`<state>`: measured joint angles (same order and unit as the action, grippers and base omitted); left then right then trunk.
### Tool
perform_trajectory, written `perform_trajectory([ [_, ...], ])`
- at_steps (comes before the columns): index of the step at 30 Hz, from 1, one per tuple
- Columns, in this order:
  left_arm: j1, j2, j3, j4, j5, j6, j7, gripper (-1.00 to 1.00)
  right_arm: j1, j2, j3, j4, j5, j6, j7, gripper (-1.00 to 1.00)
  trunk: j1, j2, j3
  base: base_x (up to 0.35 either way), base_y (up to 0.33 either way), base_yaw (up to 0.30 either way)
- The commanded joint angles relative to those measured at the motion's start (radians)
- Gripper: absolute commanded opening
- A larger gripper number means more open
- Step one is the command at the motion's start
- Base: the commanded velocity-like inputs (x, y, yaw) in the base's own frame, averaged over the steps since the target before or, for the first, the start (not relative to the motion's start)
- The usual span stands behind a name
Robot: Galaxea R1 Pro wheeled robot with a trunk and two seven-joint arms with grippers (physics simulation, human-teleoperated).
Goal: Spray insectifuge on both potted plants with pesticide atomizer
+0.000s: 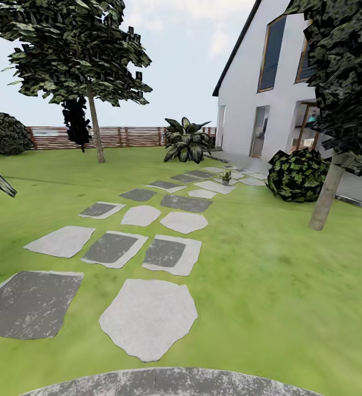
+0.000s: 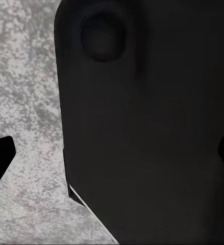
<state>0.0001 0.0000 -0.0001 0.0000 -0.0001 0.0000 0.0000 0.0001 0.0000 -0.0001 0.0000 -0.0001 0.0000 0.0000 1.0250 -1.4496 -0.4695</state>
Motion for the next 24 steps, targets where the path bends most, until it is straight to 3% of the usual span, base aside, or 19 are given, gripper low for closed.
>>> perform_trajectory([
  [1,-0.002,-0.002,-0.001,0.006,0.002,0.005,-0.001,1.00,-0.002,-0.006,0.002,-0.002,0.002,0.000,-0.001,1.00,0.000,0.000,-0.001,0.000,0.000,0.000],
  [5,-0.002,-0.002,0.000,0.008,0.003,0.006,0.000,1.00,-0.002,-0.007,0.002,-0.002,0.002,0.000,-0.001,1.00,0.000,0.000,-0.001,0.000,0.000,0.000],
  [9,-0.001,-0.010,0.002,-0.002,0.006,-0.005,0.001,1.00,-0.002,0.011,0.002,-0.021,0.001,0.000,-0.001,1.00,0.000,0.000,-0.001,0.000,0.000,0.000],
  [24,-0.001,-0.012,0.003,-0.009,0.004,-0.087,-0.001,1.00,-0.002,0.000,-0.002,-0.067,0.001,-0.050,-0.003,1.00,0.000,0.000,-0.001,0.000,0.000,0.000],
])
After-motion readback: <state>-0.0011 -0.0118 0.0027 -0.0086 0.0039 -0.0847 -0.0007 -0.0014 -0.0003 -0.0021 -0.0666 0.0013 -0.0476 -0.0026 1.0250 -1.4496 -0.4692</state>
